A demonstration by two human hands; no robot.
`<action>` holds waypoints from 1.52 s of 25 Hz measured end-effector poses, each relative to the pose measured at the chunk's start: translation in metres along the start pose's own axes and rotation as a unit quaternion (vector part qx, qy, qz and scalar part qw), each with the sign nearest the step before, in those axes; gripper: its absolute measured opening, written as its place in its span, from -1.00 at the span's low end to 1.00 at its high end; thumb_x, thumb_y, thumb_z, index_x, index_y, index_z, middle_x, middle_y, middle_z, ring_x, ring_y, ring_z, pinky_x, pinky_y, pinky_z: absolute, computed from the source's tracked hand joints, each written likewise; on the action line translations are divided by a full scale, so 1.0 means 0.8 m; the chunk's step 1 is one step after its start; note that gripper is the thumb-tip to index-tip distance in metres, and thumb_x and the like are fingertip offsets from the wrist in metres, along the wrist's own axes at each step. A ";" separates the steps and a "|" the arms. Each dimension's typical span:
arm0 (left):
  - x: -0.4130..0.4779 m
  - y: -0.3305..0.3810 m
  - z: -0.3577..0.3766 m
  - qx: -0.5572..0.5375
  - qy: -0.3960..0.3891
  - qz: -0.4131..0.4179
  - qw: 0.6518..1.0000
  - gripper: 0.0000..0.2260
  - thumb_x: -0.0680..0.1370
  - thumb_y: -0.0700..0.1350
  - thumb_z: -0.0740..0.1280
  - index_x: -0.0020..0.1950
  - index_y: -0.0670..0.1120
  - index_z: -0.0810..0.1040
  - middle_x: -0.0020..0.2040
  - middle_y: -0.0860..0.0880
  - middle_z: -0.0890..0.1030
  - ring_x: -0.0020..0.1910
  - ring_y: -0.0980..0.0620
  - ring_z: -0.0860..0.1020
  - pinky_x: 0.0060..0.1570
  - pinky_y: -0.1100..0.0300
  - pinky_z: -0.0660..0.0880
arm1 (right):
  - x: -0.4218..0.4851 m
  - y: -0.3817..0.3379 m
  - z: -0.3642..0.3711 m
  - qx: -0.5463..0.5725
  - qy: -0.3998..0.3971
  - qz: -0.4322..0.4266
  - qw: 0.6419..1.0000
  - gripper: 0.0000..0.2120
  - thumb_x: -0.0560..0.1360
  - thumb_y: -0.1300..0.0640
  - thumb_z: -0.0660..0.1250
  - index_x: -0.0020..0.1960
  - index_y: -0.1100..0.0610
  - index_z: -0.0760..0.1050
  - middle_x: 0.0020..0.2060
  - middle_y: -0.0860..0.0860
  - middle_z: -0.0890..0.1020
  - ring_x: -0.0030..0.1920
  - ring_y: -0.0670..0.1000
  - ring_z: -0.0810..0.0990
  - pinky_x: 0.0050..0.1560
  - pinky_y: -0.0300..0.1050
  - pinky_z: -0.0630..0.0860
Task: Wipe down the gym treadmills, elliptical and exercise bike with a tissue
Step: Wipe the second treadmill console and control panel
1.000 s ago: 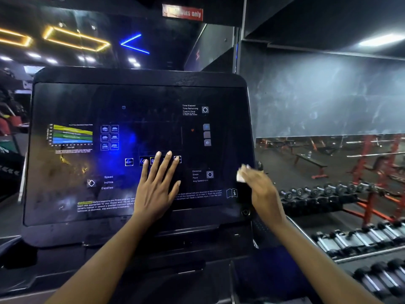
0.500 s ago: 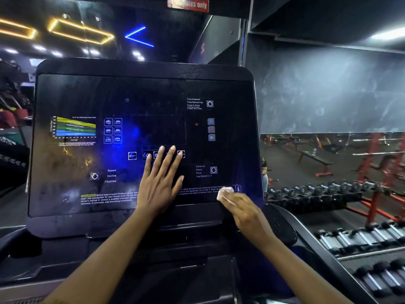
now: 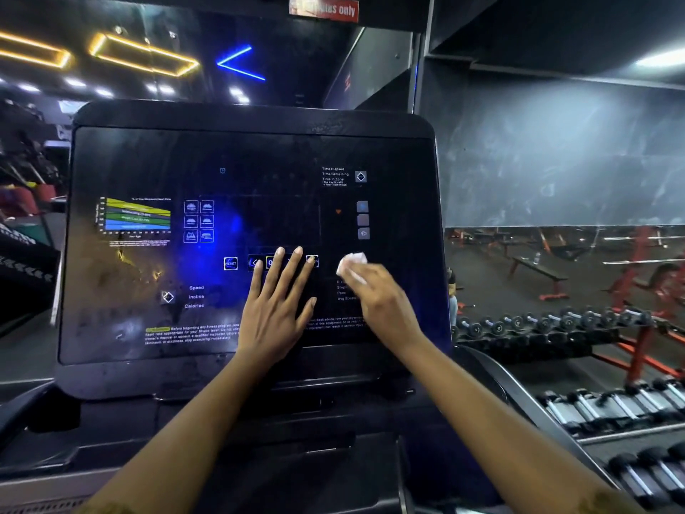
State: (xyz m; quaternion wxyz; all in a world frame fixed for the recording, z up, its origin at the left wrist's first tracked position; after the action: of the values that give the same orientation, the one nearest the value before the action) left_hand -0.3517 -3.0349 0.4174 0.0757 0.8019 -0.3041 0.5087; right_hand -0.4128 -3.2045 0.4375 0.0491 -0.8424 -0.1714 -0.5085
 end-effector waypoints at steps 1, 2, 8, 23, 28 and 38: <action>0.000 0.000 0.000 0.001 0.002 0.001 1.000 -0.48 0.59 0.09 0.07 0.52 -0.09 0.22 0.53 -0.09 0.20 0.52 -0.11 0.11 0.47 -0.12 0.04 | -0.021 -0.008 0.002 0.003 -0.009 -0.029 1.000 -0.63 0.50 0.34 0.13 0.26 0.24 0.50 0.17 0.12 0.57 0.12 0.05 0.50 -0.16 -0.05 0.62; 0.001 0.000 0.001 0.003 0.003 0.003 1.000 -0.48 0.60 0.09 0.07 0.52 -0.09 0.22 0.53 -0.09 0.20 0.52 -0.11 0.12 0.47 -0.12 0.03 | -0.043 -0.014 0.003 0.005 -0.023 -0.059 0.998 -0.63 0.50 0.34 0.12 0.26 0.25 0.50 0.19 0.12 0.56 0.13 0.03 0.48 -0.18 -0.10 0.62; 0.000 -0.001 0.002 0.011 -0.001 0.004 1.000 -0.48 0.60 0.08 0.06 0.52 -0.09 0.20 0.53 -0.10 0.20 0.52 -0.12 0.12 0.48 -0.11 0.01 | -0.104 -0.017 -0.021 0.033 -0.095 -0.110 0.989 -0.67 0.60 0.25 0.05 0.22 0.21 0.54 0.18 0.04 0.57 0.17 -0.02 0.50 -0.10 -0.12 0.61; -0.017 0.004 -0.004 -0.012 -0.004 0.012 1.000 -0.50 0.59 0.08 0.08 0.50 -0.08 0.22 0.51 -0.11 0.25 0.50 -0.13 0.12 0.47 -0.08 -0.05 | -0.150 -0.002 -0.032 -0.005 -0.037 0.023 0.999 -0.57 0.39 0.40 0.21 0.23 0.21 0.53 0.13 0.07 0.60 0.10 -0.01 0.50 -0.08 -0.09 0.61; -0.047 0.000 -0.006 -0.019 -0.010 0.038 0.999 -0.49 0.58 0.07 0.09 0.51 -0.06 0.19 0.51 -0.09 0.24 0.52 -0.11 0.09 0.48 -0.06 -0.06 | -0.121 0.043 -0.059 -0.033 0.035 0.124 0.991 -0.66 0.44 0.47 0.27 0.16 0.25 0.58 0.10 0.10 0.62 0.10 0.07 0.58 0.24 -0.23 0.39; -0.050 0.000 -0.003 -0.027 -0.002 0.034 0.999 -0.50 0.59 0.06 0.09 0.51 -0.05 0.20 0.52 -0.09 0.22 0.53 -0.09 0.05 0.48 -0.09 -0.05 | -0.136 -0.045 -0.019 -0.045 0.041 0.153 0.986 -0.70 0.38 0.40 0.37 0.08 0.21 0.63 -0.04 0.05 0.67 -0.16 0.04 0.61 -0.10 -0.19 0.55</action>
State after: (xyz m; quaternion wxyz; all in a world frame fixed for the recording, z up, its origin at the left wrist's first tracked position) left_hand -0.3653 -3.0171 0.3841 0.0789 0.7898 -0.3448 0.5011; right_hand -0.4835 -3.2008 0.3465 0.0954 -0.8387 -0.0150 -0.5360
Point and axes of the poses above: each hand's wrist, its own x-axis towards the middle knuckle, its own z-axis out of the palm, y = z × x, the point moved 3 cm from there along x, towards the middle knuckle
